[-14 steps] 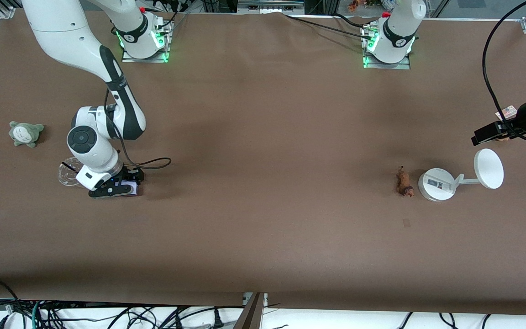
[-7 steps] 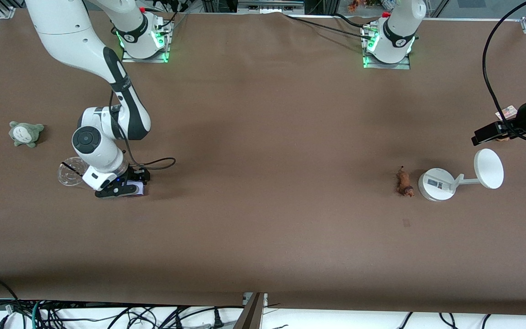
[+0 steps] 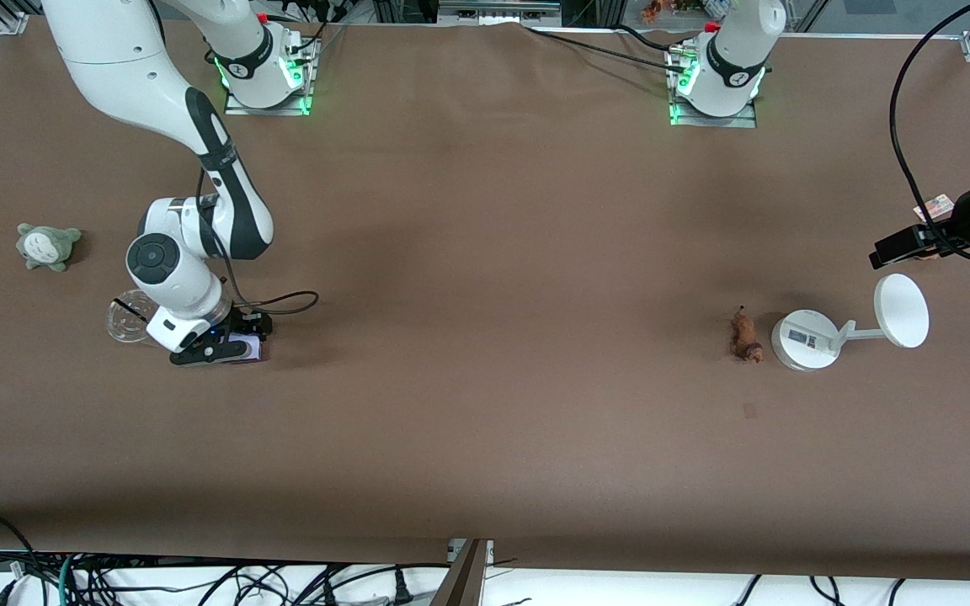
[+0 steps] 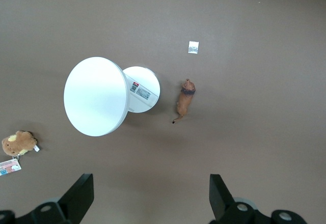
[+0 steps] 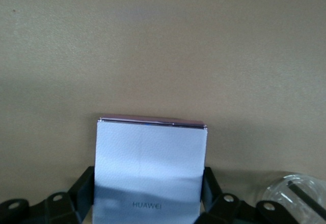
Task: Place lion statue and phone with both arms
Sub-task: 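Lower the phone beside the cup and open the right gripper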
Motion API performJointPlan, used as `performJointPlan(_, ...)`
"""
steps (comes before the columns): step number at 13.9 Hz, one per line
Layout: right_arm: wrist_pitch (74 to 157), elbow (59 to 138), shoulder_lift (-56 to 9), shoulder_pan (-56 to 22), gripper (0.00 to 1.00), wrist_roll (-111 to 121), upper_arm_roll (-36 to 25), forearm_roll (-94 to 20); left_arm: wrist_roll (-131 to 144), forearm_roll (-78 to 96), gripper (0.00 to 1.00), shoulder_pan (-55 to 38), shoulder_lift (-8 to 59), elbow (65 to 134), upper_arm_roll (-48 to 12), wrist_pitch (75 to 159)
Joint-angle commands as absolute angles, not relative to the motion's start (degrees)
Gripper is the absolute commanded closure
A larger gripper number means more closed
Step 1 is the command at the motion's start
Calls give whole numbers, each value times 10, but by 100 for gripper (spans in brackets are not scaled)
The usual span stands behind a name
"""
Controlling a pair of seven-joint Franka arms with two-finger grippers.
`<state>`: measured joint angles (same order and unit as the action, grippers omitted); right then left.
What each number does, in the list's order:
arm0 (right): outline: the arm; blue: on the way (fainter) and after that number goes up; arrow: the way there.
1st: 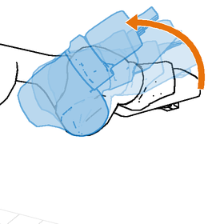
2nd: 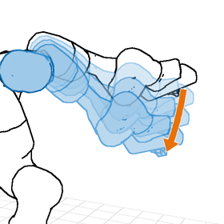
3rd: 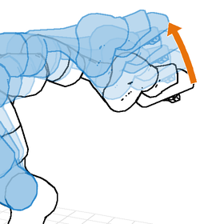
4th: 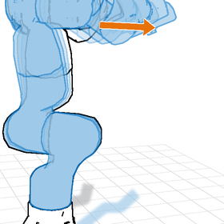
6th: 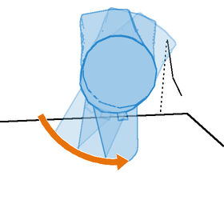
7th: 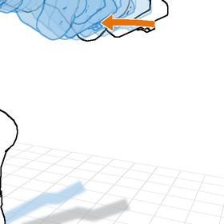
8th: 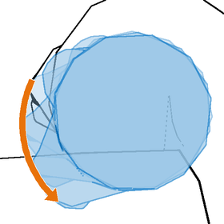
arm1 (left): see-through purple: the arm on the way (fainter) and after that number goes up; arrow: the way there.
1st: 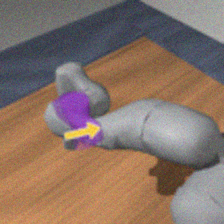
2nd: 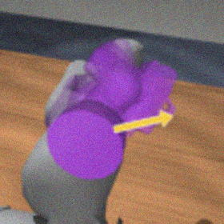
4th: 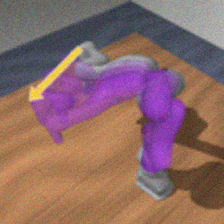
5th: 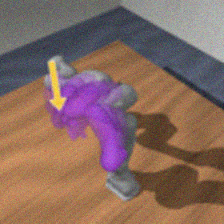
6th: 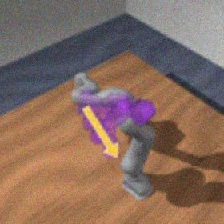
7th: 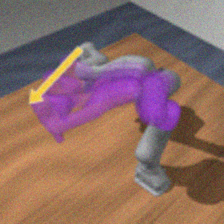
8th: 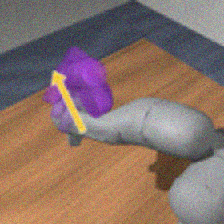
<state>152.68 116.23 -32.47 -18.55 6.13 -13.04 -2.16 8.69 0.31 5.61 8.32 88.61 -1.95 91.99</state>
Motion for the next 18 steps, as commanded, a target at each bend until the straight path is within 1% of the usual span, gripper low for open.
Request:
performJointPlan(1, 1533, 1159, -330, -168, 19, 93, -121, -37, 75, 8, 0, 60, 89, 872, -20, 909)
performJointPlan(3, 1535, 1159, -333, -165, 19, 95, -120, -38, 74, 8, 0, 60, 89, 872, -20, 910)
performJointPlan(4, 1535, 1159, -333, -165, 17, 95, -120, -38, 74, 8, 0, 60, 89, 872, -20, 910)
performJointPlan(5, 1535, 1158, -333, -165, 11, 95, -120, -38, 74, 8, 0, 60, 89, 873, -20, 910)
performJointPlan(7, 1535, 1158, -333, -165, 2, 95, -120, -38, 74, 8, 0, 60, 89, 872, -20, 910)
performJointPlan(11, 1533, 1155, -331, -167, 1, 95, -119, -39, 74, 8, 0, 60, 89, 872, -20, 910)
performJointPlan(13, 1521, 1155, -313, -170, 1, 95, -119, -40, 74, 8, 0, 60, 89, 873, -20, 910)
performJointPlan(15, 1443, 1144, -270, -171, 1, 94, -118, -40, 75, 9, 0, 60, 89, 872, -20, 910)
performJointPlan(18, 1272, 1108, -189, -171, 1, 83, -119, -40, 74, 10, 0, 60, 89, 872, -20, 909)
